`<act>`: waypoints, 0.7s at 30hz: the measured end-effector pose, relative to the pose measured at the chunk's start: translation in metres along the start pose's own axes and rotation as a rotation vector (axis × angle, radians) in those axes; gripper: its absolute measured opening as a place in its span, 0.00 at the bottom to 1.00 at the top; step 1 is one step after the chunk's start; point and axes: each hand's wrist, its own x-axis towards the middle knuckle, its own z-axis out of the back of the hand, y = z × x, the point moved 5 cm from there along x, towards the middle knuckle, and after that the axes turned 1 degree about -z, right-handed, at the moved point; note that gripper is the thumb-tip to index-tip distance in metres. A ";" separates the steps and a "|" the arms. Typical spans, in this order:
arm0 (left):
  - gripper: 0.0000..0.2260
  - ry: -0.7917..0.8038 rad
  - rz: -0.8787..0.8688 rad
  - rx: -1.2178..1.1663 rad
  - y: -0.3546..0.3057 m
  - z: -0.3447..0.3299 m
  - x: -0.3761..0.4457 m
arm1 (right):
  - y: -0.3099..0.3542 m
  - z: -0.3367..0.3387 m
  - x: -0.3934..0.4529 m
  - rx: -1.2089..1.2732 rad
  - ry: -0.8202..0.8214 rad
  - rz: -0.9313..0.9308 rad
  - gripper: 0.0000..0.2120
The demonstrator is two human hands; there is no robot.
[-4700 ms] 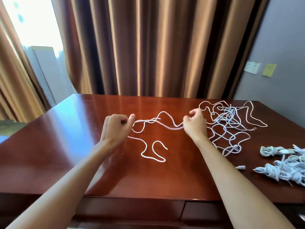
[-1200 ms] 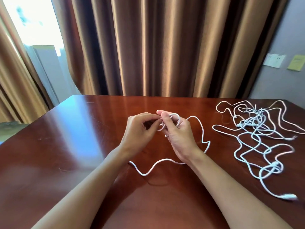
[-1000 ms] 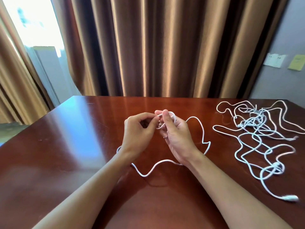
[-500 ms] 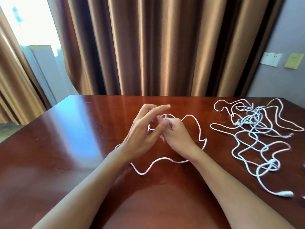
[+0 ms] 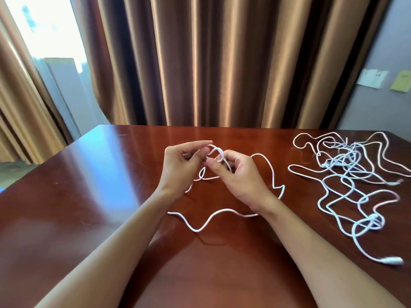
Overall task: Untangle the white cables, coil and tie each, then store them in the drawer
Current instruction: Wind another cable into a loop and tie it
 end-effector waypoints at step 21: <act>0.07 0.219 0.574 -0.480 0.017 -0.036 -0.027 | 0.004 0.000 -0.005 -0.223 -0.259 0.082 0.12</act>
